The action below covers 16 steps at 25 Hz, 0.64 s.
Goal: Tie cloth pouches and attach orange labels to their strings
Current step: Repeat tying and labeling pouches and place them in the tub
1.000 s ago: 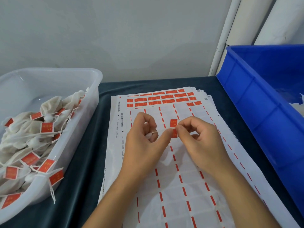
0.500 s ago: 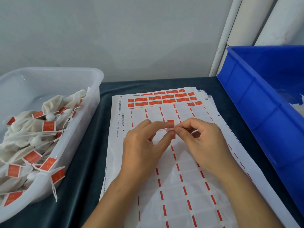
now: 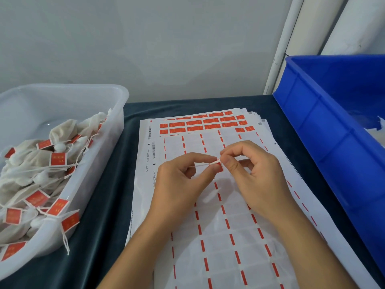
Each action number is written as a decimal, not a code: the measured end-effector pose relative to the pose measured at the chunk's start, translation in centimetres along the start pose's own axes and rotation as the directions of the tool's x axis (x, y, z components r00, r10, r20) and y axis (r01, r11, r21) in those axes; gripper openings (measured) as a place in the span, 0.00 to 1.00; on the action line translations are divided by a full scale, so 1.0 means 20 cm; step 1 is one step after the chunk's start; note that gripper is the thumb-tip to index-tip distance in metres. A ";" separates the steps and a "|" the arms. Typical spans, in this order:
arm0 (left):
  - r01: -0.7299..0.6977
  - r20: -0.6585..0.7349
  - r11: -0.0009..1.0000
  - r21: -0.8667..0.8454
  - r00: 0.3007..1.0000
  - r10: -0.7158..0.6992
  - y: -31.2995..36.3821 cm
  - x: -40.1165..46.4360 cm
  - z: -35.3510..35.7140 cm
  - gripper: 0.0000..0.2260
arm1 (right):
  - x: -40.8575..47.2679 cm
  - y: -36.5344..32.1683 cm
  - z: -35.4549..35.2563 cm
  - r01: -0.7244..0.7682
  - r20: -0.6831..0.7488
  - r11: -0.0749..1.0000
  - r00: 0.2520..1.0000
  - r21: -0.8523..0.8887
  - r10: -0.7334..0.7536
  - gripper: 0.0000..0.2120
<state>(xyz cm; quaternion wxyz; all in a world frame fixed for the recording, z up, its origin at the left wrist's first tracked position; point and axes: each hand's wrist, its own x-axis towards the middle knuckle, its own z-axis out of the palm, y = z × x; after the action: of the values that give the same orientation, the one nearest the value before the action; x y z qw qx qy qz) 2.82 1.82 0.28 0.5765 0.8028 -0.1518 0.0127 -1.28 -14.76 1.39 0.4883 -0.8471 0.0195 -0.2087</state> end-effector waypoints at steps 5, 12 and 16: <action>0.067 0.078 0.993 -0.098 0.995 -0.060 0.00 0.02 -0.02 0.13 | 0.00 0.00 0.01 -0.055 0.035 0.998 0.998 0.016 0.055 0.08; 0.165 0.131 0.980 -0.115 0.980 -0.150 0.00 0.04 -0.04 0.04 | -0.01 -0.01 0.01 -0.040 0.056 0.998 0.998 0.040 0.038 0.05; 0.180 0.127 0.975 -0.131 0.978 -0.164 0.01 0.04 -0.04 0.04 | -0.01 0.00 0.01 -0.034 0.059 0.998 0.998 0.060 0.031 0.04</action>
<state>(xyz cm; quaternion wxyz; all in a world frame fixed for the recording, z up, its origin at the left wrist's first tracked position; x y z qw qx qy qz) 3.67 2.33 0.91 0.6211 0.7695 -0.1151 -0.0944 -1.36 -14.54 1.29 0.5177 -0.8371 0.0127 -0.1765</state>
